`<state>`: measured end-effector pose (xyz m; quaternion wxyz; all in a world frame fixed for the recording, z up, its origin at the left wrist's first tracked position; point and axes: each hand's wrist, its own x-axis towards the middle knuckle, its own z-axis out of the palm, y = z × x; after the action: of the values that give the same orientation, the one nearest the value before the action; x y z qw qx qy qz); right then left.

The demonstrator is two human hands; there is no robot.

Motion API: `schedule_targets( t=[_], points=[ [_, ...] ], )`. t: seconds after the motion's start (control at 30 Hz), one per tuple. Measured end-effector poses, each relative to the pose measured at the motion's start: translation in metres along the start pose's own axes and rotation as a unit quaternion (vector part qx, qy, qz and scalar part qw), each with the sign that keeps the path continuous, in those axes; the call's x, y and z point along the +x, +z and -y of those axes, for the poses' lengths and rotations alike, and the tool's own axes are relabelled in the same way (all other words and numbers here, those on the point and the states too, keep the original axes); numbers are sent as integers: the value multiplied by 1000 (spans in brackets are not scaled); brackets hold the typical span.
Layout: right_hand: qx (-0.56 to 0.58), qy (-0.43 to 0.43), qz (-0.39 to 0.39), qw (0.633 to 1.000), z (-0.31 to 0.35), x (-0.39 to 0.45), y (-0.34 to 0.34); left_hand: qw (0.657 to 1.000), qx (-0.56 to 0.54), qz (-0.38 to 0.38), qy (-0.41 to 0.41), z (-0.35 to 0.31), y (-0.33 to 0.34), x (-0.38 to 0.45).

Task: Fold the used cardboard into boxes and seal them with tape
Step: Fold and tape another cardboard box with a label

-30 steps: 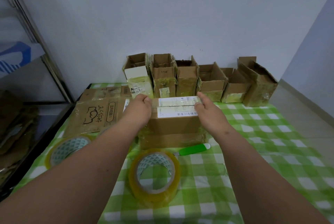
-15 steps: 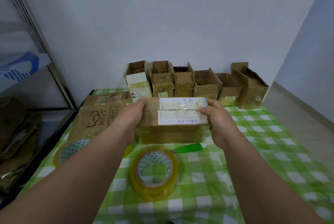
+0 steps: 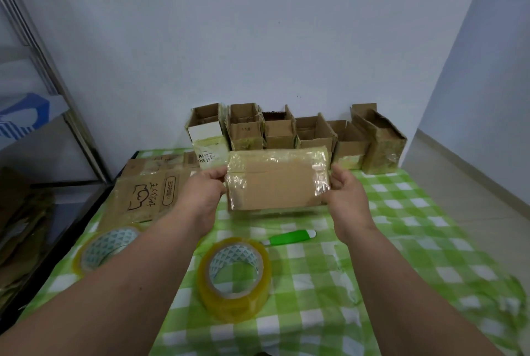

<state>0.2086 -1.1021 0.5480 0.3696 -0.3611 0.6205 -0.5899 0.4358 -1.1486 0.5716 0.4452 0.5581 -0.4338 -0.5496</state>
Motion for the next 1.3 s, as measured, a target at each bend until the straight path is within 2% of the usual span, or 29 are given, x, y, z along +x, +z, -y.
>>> schedule_targets(
  t=[0.17,0.33,0.47,0.77,0.97,1.3],
  points=[
    [-73,40,18,996,0,5,-5,995,87,-26,-28,11,4,-5],
    [-72,20,-17,997,-2,10,-6,997,70,-26,31,10,18,-10],
    [-56,7,-63,996,-4,15,-21,994,94,16,61,7,36,-6],
    [-114,32,-131,984,-7,49,-73,986,117,113,45,9,110,13],
    [-102,52,-191,975,-16,76,-110,981,110,157,40,7,163,24],
    [-145,76,-191,968,-29,92,-121,963,174,203,7,21,198,42]
  ],
)
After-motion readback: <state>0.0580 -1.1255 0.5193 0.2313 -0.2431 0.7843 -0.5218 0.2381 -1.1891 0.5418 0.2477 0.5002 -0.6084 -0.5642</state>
